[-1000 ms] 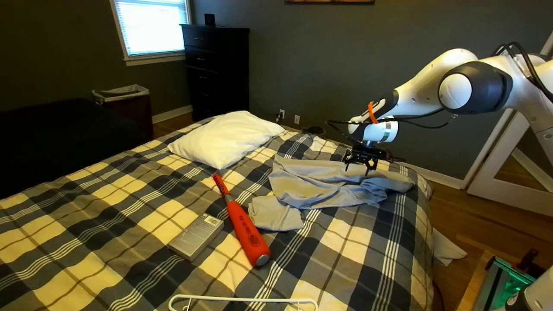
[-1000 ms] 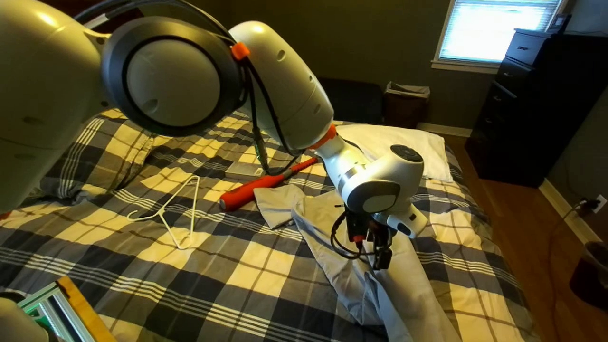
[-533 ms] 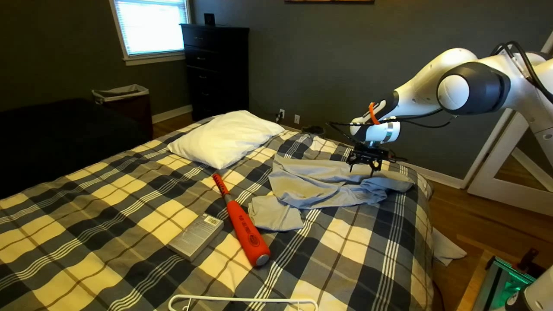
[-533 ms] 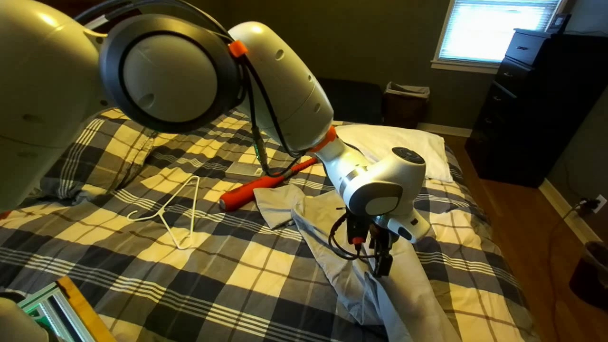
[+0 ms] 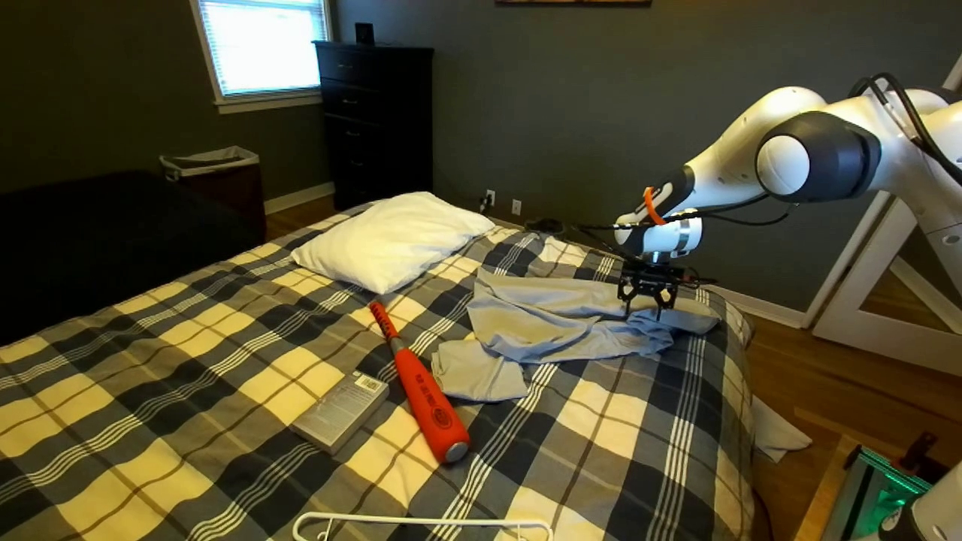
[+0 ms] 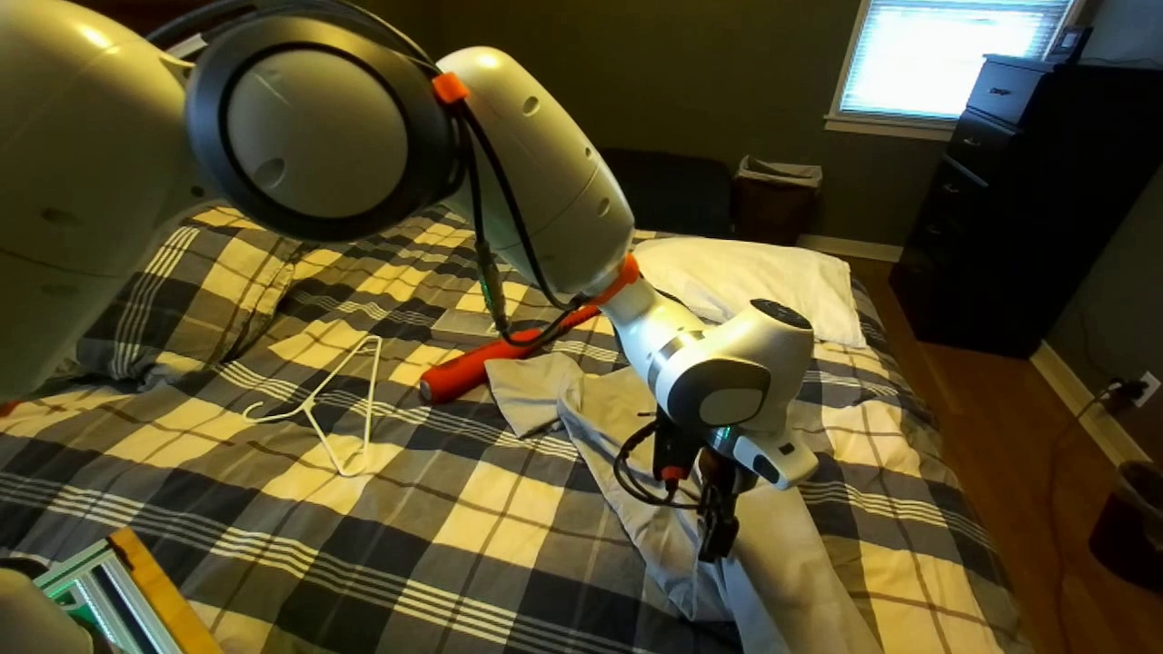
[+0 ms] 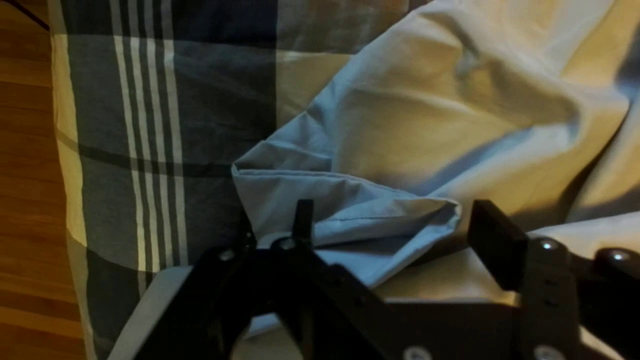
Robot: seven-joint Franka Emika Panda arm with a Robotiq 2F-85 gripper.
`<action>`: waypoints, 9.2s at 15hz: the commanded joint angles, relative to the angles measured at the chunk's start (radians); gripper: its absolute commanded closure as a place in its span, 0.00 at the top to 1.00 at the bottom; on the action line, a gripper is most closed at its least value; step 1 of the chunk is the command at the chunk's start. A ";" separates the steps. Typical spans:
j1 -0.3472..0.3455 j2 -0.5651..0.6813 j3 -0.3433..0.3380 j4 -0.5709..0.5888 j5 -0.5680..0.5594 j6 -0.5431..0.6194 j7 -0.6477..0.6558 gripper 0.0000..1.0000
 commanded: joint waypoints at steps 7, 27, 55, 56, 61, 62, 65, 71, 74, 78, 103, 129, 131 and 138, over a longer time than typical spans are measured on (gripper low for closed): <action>-0.008 0.065 0.003 0.056 -0.003 -0.010 0.011 0.03; -0.009 0.067 0.012 0.050 0.006 0.092 -0.003 0.26; -0.211 -0.534 -0.031 -0.582 0.078 0.089 -0.448 0.00; -0.215 -0.540 -0.036 -0.588 0.073 0.079 -0.454 0.00; -0.216 -0.505 -0.078 -0.556 0.016 -0.017 -0.407 0.00; -0.219 -0.490 -0.087 -0.539 0.011 -0.043 -0.386 0.26; -0.231 -0.458 -0.100 -0.481 0.017 -0.118 -0.365 0.40; -0.219 -0.379 -0.061 -0.359 0.043 -0.031 -0.372 0.86; -0.204 -0.297 -0.008 -0.245 0.024 0.026 -0.404 1.00; -0.176 -0.151 0.084 -0.060 0.013 -0.003 -0.440 1.00; 0.268 -0.077 0.188 -0.078 -0.503 0.036 -0.549 1.00; 0.507 0.098 0.074 0.020 -0.612 0.396 -0.405 0.49; 0.514 0.116 0.067 0.033 -0.612 0.407 -0.410 0.33; 0.527 0.095 0.091 0.012 -0.587 0.444 -0.419 0.00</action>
